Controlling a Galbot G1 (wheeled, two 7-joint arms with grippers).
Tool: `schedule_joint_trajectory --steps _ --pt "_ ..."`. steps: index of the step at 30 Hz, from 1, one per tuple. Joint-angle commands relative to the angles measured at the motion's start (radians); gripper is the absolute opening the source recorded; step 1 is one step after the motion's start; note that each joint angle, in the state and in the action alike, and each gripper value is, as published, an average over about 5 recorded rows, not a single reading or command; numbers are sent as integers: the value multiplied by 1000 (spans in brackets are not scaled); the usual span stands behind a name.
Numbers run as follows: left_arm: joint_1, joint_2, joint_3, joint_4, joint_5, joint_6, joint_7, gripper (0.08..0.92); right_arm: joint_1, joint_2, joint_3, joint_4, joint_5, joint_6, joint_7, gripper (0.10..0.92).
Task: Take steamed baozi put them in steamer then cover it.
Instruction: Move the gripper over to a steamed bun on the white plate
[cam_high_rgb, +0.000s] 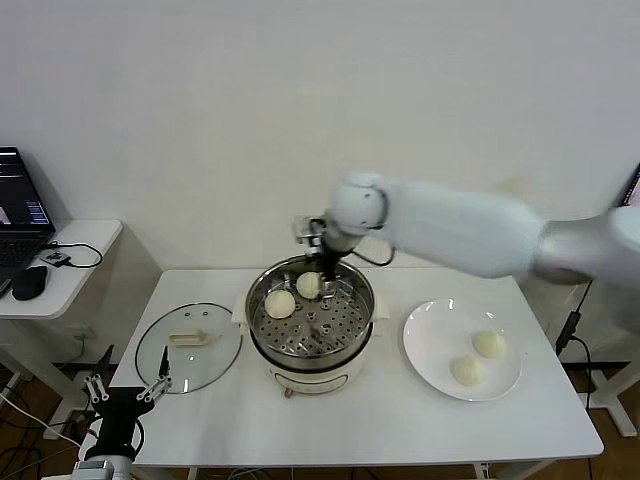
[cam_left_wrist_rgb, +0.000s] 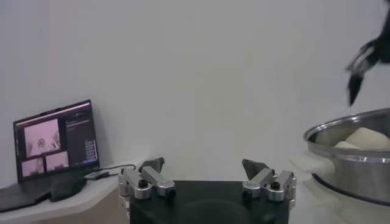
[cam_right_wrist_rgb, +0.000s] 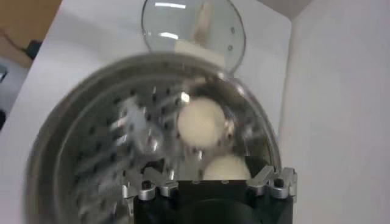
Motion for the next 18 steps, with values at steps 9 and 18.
schedule_joint_trajectory --steps 9,18 --pt "17 -12 19 -16 40 -2 -1 823 -180 -636 109 281 -297 176 -134 823" --pt "28 -28 19 -17 57 -1 -3 823 -579 -712 399 251 -460 209 -113 823"
